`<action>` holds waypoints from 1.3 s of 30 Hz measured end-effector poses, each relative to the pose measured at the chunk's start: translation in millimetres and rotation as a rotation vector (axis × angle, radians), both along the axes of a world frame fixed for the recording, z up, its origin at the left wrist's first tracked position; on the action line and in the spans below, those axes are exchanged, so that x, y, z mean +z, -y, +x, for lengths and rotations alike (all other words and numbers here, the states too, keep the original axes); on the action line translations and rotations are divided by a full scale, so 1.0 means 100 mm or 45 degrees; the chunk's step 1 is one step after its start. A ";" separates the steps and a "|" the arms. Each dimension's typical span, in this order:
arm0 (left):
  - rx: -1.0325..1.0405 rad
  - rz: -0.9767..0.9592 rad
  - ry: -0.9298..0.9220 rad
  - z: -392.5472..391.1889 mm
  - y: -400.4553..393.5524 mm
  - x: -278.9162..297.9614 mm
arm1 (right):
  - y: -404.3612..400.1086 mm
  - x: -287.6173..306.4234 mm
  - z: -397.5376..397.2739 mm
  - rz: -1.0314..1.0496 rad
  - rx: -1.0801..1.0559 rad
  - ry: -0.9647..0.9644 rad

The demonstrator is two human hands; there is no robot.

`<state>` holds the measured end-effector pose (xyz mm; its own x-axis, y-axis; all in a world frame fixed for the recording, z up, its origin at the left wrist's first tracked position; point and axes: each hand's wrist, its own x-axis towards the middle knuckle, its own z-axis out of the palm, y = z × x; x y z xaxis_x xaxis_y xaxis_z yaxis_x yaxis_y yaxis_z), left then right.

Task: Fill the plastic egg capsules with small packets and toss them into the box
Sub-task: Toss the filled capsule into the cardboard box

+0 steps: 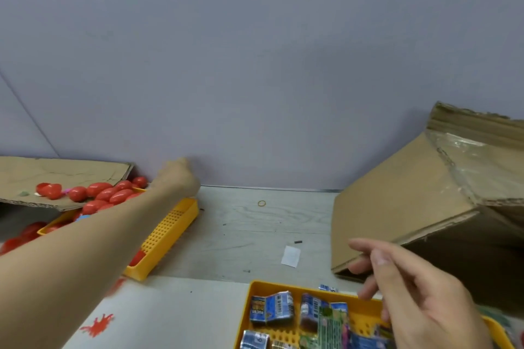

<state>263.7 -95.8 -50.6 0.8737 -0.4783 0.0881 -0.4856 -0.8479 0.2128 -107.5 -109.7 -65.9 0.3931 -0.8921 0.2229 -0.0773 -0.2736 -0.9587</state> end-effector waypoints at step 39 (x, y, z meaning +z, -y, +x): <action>-0.344 -1.638 -1.337 -2.48 -0.67 -0.07 | -0.11 0.02 0.03 0.395 0.051 -0.147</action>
<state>16.0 -28.5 -57.9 0.7145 -0.6995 -0.0129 0.2137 0.2007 0.9561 -104.1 -98.5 -64.2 0.4362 -0.8937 -0.1048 -0.1852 0.0249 -0.9824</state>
